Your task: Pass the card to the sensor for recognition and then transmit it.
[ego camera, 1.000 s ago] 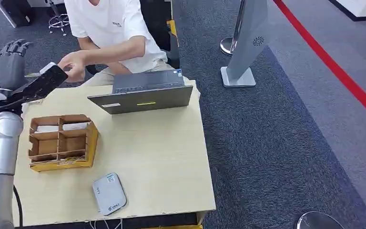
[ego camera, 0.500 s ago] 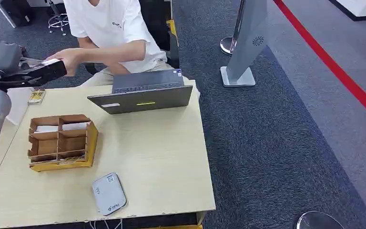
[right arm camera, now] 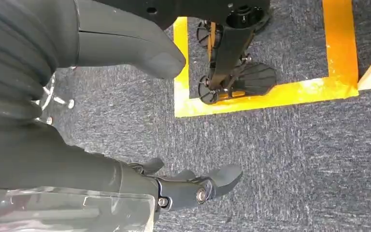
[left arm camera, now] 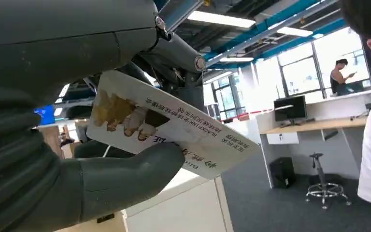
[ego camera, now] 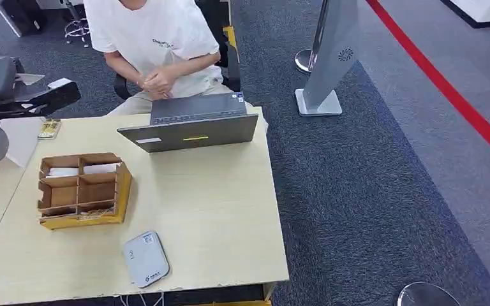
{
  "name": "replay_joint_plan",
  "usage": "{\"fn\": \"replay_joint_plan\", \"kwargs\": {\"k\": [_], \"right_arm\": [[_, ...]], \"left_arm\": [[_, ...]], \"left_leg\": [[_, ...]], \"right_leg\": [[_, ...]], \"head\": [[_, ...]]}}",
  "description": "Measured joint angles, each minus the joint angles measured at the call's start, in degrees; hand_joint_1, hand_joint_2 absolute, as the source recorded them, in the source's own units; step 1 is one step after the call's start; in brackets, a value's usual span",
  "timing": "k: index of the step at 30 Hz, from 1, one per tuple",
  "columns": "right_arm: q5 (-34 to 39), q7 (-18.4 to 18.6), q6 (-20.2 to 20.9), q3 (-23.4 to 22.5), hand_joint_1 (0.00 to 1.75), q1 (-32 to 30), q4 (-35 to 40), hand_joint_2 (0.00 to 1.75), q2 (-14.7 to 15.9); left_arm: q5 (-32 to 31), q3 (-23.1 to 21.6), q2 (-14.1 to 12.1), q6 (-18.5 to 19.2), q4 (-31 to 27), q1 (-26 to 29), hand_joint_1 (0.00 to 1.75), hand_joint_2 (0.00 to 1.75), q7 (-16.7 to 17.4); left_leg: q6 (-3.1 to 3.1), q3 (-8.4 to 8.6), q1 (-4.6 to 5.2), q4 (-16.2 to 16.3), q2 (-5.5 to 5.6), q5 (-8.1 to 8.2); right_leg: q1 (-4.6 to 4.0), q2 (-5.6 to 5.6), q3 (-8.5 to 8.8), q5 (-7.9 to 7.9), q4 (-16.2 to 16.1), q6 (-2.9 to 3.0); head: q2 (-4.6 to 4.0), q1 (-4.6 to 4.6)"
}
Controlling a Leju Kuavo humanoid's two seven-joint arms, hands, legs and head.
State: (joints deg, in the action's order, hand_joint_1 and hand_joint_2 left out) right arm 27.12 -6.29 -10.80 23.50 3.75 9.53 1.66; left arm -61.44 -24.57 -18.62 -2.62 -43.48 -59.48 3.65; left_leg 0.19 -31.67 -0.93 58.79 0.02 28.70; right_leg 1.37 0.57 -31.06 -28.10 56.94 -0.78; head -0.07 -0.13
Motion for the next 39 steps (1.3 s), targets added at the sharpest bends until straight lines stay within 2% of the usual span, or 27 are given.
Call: {"fn": "replay_joint_plan", "kwargs": {"k": [3,8,10,13,16,20,24,33,39], "right_arm": [[1.05,-0.13,-0.77,-0.02,0.0,-0.29,-0.09,1.75,-0.02],[2.51,-0.37,-1.82,-0.13,0.0,-0.99,-0.11,1.75,-0.33],[2.95,-0.57,-1.95,-0.2,0.0,-1.29,-0.13,1.75,-0.48],[3.41,-0.72,-2.58,-0.33,0.0,-1.63,-0.17,1.75,-0.77],[3.48,-0.55,-2.99,-0.44,0.0,-1.7,-0.26,1.75,-0.94],[3.76,-0.31,-3.7,-0.5,0.0,-1.87,-0.33,1.75,-1.09],[4.09,-0.37,-3.78,-0.61,0.0,-1.87,-0.35,1.75,-1.18],[4.07,-0.13,-4.44,-0.63,0.0,-1.84,-0.37,1.75,-1.25],[3.39,0.48,-4.48,-0.61,0.0,-1.83,-0.37,1.75,-1.31]], "left_arm": [[-0.28,0.0,-1.05,-3.58,-12.01,9.25,1.75,1.75,-0.29],[-4.63,0.0,-2.27,-11.23,-34.92,30.46,1.75,1.75,-0.55],[-5.57,0.02,-2.88,-13.3,-42.16,38.59,1.75,1.75,-1.32],[-6.16,0.61,-3.15,-17.01,-50.26,49.95,1.75,1.75,-3.72],[-5.99,1.71,-3.1,-19.07,-55.37,57.32,1.75,1.75,-5.01],[-6.64,2.36,-2.71,-20.84,-60.15,65.29,1.75,1.75,-5.84],[-6.84,2.9,-2.19,-21.58,-62.46,69.43,1.75,1.75,-5.84],[-5.72,3.78,-0.07,-21.62,-62.97,74.85,1.75,1.75,-3.3],[-5.0,3.85,1.92,-21.23,-60.46,75.34,1.75,1.75,-1.6]], "left_leg": [[-0.01,0.01,0.08,-0.03,0.0,0.01],[-0.08,-0.01,0.12,-0.06,-0.19,0.15],[-0.03,-0.01,0.13,-0.07,-0.23,0.22],[-0.05,-0.03,0.12,-0.07,-0.23,0.26],[-0.05,-0.05,0.12,-0.07,-0.14,0.26],[-0.05,-0.05,0.11,-0.07,-0.11,0.25],[-0.05,-0.04,0.11,-0.07,-0.09,0.24],[-0.07,-0.04,0.12,-0.07,-0.07,0.23],[-0.07,-0.03,0.12,-0.07,-0.05,0.23]], "right_leg": [[0.07,0.01,0.02,-0.02,0.0,0.0],[0.11,0.21,-0.06,-0.12,-0.03,-0.04],[0.12,0.24,-0.08,-0.15,-0.04,-0.06],[0.11,0.21,-0.11,-0.22,-0.07,-0.1],[0.12,0.09,-0.09,-0.22,-0.07,-0.1],[0.11,0.05,-0.08,-0.22,-0.06,-0.1],[0.11,0.02,-0.05,-0.21,-0.06,-0.1],[0.11,0.0,-0.04,-0.21,-0.06,-0.1],[0.11,-0.05,-0.03,-0.21,-0.06,-0.1]], "head": [[0.0,-0.04],[0.0,0.04],[0.02,0.0],[0.02,0.0],[0.0,0.0],[0.0,-0.04],[0.0,-0.04],[0.0,-0.04],[0.0,-0.04]]}}
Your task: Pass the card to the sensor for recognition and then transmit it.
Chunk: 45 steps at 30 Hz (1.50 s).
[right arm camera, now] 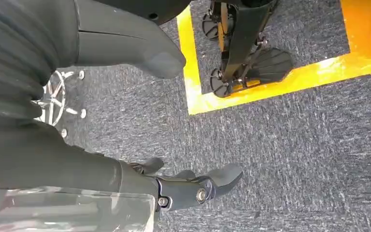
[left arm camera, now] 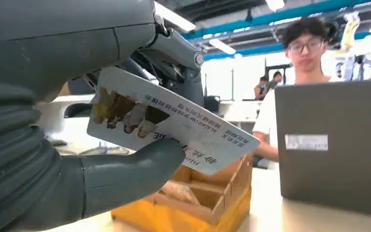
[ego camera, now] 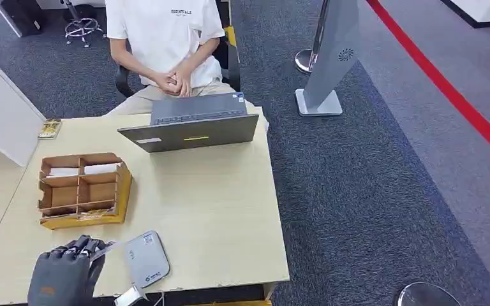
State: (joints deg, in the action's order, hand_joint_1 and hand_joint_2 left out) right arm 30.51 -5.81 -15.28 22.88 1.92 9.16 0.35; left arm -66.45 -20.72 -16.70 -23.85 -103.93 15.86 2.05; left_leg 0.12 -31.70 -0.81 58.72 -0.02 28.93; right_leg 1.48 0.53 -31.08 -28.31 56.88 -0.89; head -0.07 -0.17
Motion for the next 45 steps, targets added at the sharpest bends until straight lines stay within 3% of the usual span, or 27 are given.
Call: {"fn": "replay_joint_plan", "kwargs": {"k": [9,26,39,45], "right_arm": [[-0.63,0.2,0.02,0.13,0.0,0.03,0.0,1.75,-0.02],[-1.73,0.68,0.72,1.44,0.0,0.26,0.0,1.75,-0.02],[-2.06,0.68,0.85,2.21,0.0,0.37,0.0,1.75,0.0],[-2.49,0.94,0.83,3.17,0.0,0.38,-0.02,1.75,-0.02]], "left_arm": [[0.74,0.0,1.97,0.74,4.33,-0.46,1.75,1.75,0.28],[2.56,-2.25,7.17,2.25,19.15,-4.64,1.75,1.75,0.19],[4.11,-4.11,7.34,2.53,22.41,-6.15,1.75,1.75,2.38],[-0.93,-2.22,5.29,1.36,19.9,-7.21,1.75,1.75,2.65]], "left_leg": [[0.0,0.01,0.0,0.0,0.01,0.0],[0.0,0.01,0.0,0.01,0.0,0.0],[0.0,0.09,0.0,0.01,0.05,-0.01],[0.02,0.1,-0.02,0.01,0.05,-0.07]], "right_leg": [[0.0,0.0,0.0,0.0,0.0,0.0],[0.0,0.0,0.0,0.01,0.0,0.0],[0.0,-0.06,0.12,0.0,0.0,0.0],[-0.01,-0.05,0.1,0.03,0.01,0.01]], "head": [[0.0,0.02],[0.0,0.02],[0.0,0.0],[0.02,0.02]]}}
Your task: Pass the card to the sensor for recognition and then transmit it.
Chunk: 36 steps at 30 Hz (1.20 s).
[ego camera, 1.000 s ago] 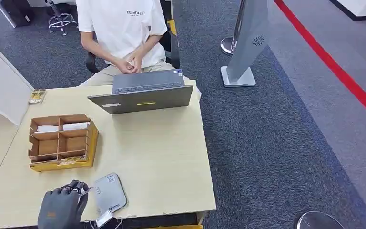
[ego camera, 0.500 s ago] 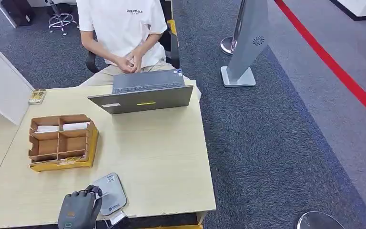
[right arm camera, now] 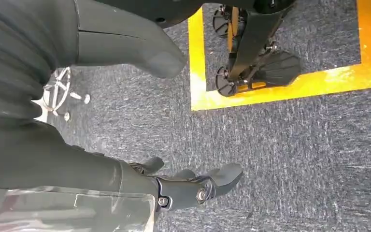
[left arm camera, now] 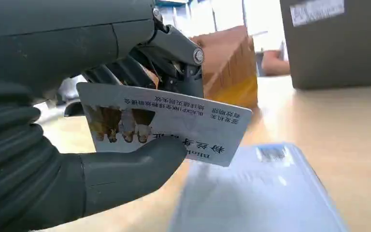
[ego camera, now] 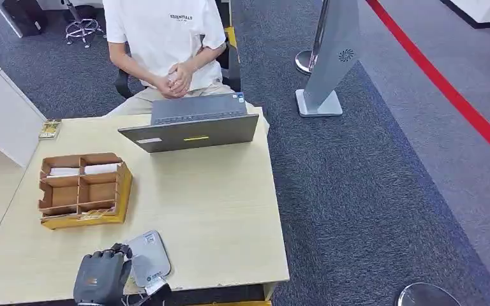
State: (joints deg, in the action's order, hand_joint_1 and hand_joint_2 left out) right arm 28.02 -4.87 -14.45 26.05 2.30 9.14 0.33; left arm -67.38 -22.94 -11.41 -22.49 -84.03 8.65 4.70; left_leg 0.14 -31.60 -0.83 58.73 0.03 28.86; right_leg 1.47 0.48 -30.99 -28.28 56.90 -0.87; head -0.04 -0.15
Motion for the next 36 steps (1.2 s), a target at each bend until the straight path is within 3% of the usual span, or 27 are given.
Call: {"fn": "replay_joint_plan", "kwargs": {"k": [5,9,15,19,26,36], "right_arm": [[-0.24,-0.59,0.04,0.57,0.0,0.09,0.0,1.75,0.02],[-0.59,-0.83,0.07,1.38,0.0,0.4,-0.02,1.75,0.02],[-1.77,-0.98,0.15,2.54,0.0,0.87,-0.02,1.75,0.02],[-2.82,-0.48,0.74,3.56,0.0,1.09,-0.02,1.75,0.02],[-3.32,0.44,1.09,4.94,0.0,1.75,0.0,1.75,0.02],[-3.32,0.44,1.09,5.53,0.0,1.72,0.0,1.75,0.02]], "left_arm": [[-3.79,5.46,-2.27,-1.12,-5.39,-3.1,1.75,1.75,-2.39],[-3.31,9.7,-4.35,-1.88,-8.99,-8.85,1.75,1.75,-4.16],[-3.59,13.58,-6.86,-5.88,-10.74,-17.35,1.75,1.75,-5.8],[-4.86,14.78,-8.22,-8.11,-10.57,-22.96,1.75,1.75,-6.95],[-6.41,15.33,-9.72,-6.36,-5.18,-34.51,1.75,1.75,-7.33],[-7.15,15.31,-9.7,-5.71,-1.86,-38.37,1.75,1.75,-7.33]], "left_leg": [[0.01,-0.01,-0.03,0.0,0.01,-0.05],[0.02,-0.02,-0.05,0.0,0.14,-0.13],[0.09,0.0,-0.05,0.01,0.17,-0.19],[0.09,-0.05,-0.07,0.03,0.22,-0.22],[0.12,-0.03,-0.06,0.03,0.2,-0.25],[0.13,-0.07,-0.05,0.03,0.16,-0.24]], "right_leg": [[-0.02,-0.01,-0.01,0.02,0.03,0.03],[-0.04,-0.13,0.02,0.06,0.05,0.06],[-0.04,-0.13,0.02,0.11,0.06,0.08],[-0.06,-0.19,-0.02,0.12,0.06,0.07],[-0.06,-0.15,-0.02,0.17,0.07,0.1],[-0.05,-0.1,-0.11,0.17,0.07,0.1]], "head": [[-0.02,-0.04],[-0.02,-0.02],[0.0,-0.07],[0.0,-0.02],[0.0,-0.02],[-0.02,-0.02]]}}
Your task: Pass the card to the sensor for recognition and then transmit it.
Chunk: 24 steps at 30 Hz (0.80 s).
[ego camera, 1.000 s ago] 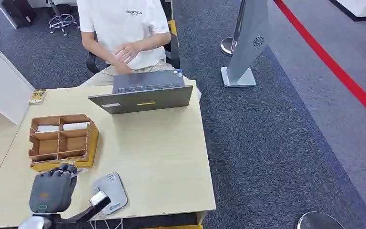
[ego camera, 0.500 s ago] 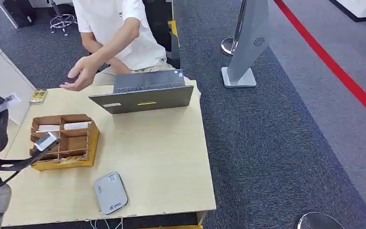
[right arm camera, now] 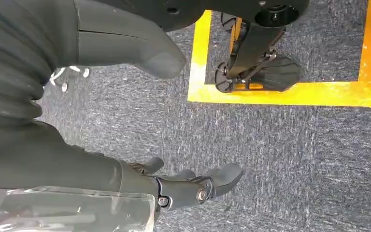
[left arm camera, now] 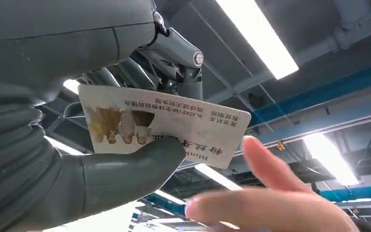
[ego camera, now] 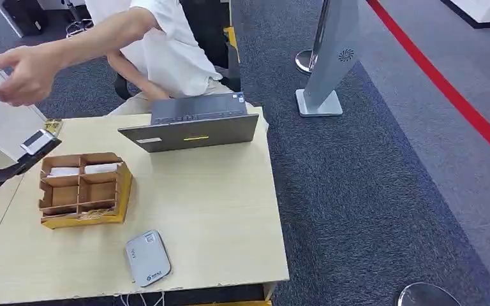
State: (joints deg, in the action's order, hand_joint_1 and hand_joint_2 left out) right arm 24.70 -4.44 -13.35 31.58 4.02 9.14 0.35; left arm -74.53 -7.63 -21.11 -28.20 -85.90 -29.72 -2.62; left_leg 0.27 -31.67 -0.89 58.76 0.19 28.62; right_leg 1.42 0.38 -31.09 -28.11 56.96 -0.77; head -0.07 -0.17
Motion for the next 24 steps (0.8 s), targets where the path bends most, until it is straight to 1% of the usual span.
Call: {"fn": "replay_joint_plan", "kwargs": {"k": [8,12,16,18,19,21,24], "right_arm": [[0.02,0.04,-0.02,0.09,0.0,-0.01,0.0,1.75,0.0],[0.0,0.33,0.0,0.13,0.0,-0.05,-0.02,1.75,0.0],[-0.46,0.7,0.04,0.46,0.0,-0.01,-0.02,1.75,0.0],[-0.57,0.77,0.07,0.5,0.0,0.0,0.0,1.75,0.0],[-0.61,0.79,0.07,0.54,0.0,0.01,0.0,1.75,0.0],[-0.59,0.76,0.07,0.57,0.0,0.02,0.0,1.75,0.0],[-0.48,0.63,0.0,0.59,0.0,0.01,0.0,1.75,0.0]], "left_arm": [[0.0,-0.02,0.0,0.04,0.96,-0.26,1.75,1.75,0.0],[0.09,-0.33,0.0,2.23,1.62,-1.58,1.75,1.75,0.66],[0.15,-1.79,-0.13,5.45,3.87,-5.87,1.75,1.75,1.81],[0.15,-2.64,-0.33,6.34,5.2,-7.74,1.75,1.75,2.08],[0.15,-2.93,-0.31,6.71,5.66,-8.46,0.0,1.75,2.1],[0.8,-3.56,-0.31,7.24,6.55,-9.59,0.0,1.75,2.23],[2.42,-3.98,-0.28,7.06,7.19,-10.0,0.0,1.75,2.73]], "left_leg": [[0.0,0.0,0.0,0.0,-0.02,-0.01],[0.0,-0.03,-0.01,0.01,-0.09,-0.01],[0.0,-0.08,-0.01,0.02,-0.11,-0.01],[0.0,-0.09,0.0,0.02,-0.18,0.0],[0.0,-0.09,0.0,0.02,-0.23,0.0],[0.01,-0.1,0.0,0.02,-0.26,0.01],[0.01,-0.1,0.0,0.02,-0.25,0.02]], "right_leg": [[0.0,0.03,-0.01,0.0,0.0,0.0],[-0.01,0.12,-0.07,0.01,0.01,0.01],[-0.01,0.13,-0.1,0.03,0.01,0.01],[0.0,0.19,-0.13,0.03,0.02,0.01],[0.0,0.25,-0.15,0.04,0.02,0.01],[0.0,0.29,-0.16,0.04,0.02,0.01],[0.0,0.29,-0.18,0.03,0.02,0.02]], "head": [[0.0,0.0],[0.0,0.0],[0.0,0.0],[0.0,0.0],[0.0,0.0],[0.0,0.0],[0.0,0.0]]}}
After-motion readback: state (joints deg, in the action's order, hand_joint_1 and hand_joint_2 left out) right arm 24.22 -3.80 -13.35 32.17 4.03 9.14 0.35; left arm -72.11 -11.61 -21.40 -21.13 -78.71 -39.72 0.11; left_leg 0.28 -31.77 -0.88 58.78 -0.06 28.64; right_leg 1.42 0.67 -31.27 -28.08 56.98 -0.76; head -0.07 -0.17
